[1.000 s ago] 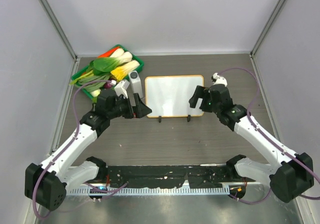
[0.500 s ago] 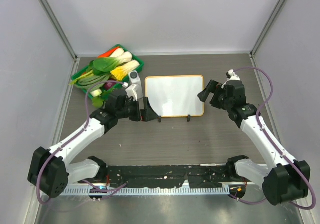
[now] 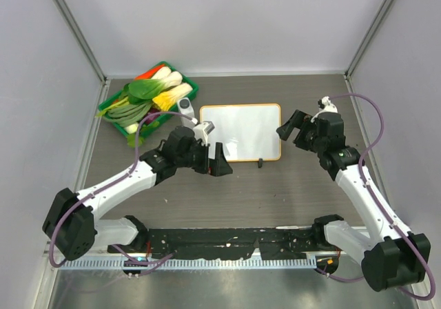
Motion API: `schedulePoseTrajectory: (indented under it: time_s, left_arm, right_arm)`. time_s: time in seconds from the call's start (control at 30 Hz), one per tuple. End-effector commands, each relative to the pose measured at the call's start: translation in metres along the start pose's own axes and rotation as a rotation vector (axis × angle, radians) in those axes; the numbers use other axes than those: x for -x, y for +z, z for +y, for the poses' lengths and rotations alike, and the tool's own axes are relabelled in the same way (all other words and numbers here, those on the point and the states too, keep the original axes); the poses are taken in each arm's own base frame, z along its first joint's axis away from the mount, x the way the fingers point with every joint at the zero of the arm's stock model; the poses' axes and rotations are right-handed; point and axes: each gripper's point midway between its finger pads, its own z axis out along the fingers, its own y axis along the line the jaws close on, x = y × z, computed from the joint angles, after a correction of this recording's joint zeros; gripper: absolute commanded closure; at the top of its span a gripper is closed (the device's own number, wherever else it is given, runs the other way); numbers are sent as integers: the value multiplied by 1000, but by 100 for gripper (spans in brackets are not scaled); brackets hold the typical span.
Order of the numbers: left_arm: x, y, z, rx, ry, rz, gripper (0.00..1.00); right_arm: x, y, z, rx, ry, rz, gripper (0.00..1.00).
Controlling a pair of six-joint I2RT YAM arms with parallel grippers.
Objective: Write a sentence on the whiteboard
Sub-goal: Pick up the whiteboard marker at the center of the board.
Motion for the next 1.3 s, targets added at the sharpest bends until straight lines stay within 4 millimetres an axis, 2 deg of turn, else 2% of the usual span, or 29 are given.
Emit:
schedulePoseTrajectory:
  time_s: [0.0, 0.47, 0.8, 1.27]
  left_arm:
    - [11, 11, -23, -33, 85, -27, 0]
    - [-36, 48, -69, -59, 214, 71, 0]
    - [-81, 71, -113, -117, 360, 139, 0]
    - [-140, 113, -149, -128, 647, 215, 5]
  right_arm:
    - [5, -8, -7, -35, 19, -33, 1]
    - [-15, -14, -37, -121, 51, -17, 2]
    - [-25, -19, -65, -203, 94, -11, 2]
    - [-46, -13, -96, -213, 212, 66, 2]
